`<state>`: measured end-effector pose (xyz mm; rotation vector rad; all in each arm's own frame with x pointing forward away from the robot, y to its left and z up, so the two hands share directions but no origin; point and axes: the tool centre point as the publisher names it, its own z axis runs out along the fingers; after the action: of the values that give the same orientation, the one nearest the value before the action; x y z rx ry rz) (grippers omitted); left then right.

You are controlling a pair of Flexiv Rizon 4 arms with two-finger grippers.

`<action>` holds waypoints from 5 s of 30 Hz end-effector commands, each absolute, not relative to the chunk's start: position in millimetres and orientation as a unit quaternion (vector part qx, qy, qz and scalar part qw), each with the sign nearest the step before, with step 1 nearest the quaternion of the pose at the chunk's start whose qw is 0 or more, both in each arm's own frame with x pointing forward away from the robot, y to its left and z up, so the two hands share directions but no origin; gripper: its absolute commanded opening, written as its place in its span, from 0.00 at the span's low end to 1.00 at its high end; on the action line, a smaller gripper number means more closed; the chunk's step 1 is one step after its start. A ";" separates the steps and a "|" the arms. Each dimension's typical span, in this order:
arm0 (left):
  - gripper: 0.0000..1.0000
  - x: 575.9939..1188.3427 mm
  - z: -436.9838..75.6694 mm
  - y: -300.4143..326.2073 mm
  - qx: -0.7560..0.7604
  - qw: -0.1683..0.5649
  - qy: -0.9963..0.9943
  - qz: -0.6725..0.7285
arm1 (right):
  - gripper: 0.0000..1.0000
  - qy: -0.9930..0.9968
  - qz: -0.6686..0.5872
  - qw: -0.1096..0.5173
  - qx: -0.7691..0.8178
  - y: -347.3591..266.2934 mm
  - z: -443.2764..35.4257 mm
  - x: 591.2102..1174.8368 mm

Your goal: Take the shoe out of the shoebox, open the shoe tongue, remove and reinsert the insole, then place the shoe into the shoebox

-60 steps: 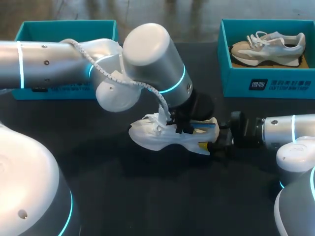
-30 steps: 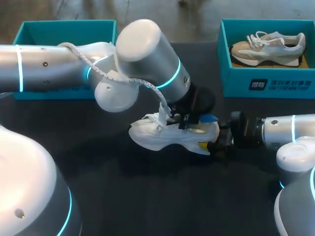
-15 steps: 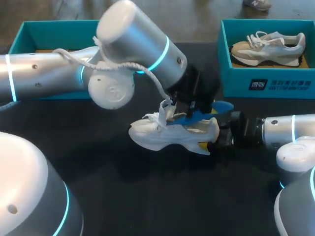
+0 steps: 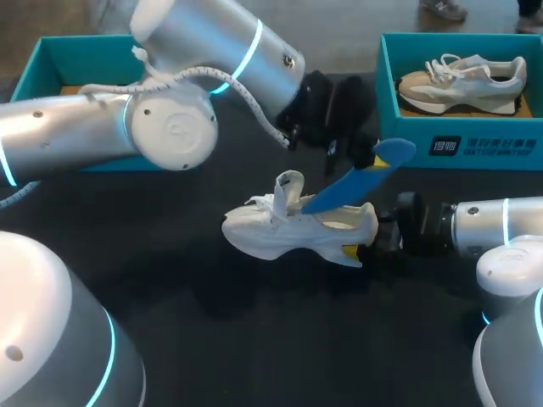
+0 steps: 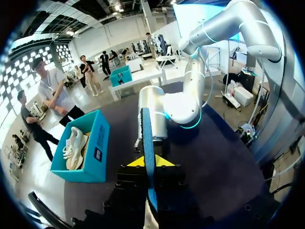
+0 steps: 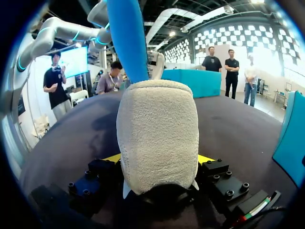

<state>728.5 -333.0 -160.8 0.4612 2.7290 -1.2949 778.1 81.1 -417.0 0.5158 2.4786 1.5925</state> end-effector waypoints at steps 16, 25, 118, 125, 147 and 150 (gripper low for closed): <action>0.00 710.0 -79.7 -326.6 0.135 0.034 0.839 -0.525 | 0.00 0.828 0.529 0.075 0.173 82.1 -416.1 777.6; 0.00 710.0 -79.7 -326.6 0.135 0.034 0.839 -0.525 | 0.00 0.828 0.529 0.075 0.173 82.1 -416.1 777.6; 0.00 688.7 162.3 -225.9 -0.021 -0.248 0.743 -0.621 | 0.00 0.828 0.529 0.075 0.173 82.1 -416.1 777.6; 0.00 689.3 158.6 -222.0 -0.026 -0.253 0.758 -0.601 | 0.00 0.828 0.529 0.075 0.173 82.1 -416.1 777.6; 0.00 689.3 158.6 -222.0 -0.026 -0.253 0.758 -0.601 | 1.00 0.838 0.509 0.091 0.175 67.8 -404.0 773.6; 0.00 689.3 158.6 -222.0 -0.026 -0.253 0.758 -0.601 | 1.00 0.840 0.504 0.092 0.178 63.2 -403.3 772.6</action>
<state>688.7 -221.5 158.4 -0.0995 2.8590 -2.2723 778.0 66.5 -409.0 0.5204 2.4803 1.5185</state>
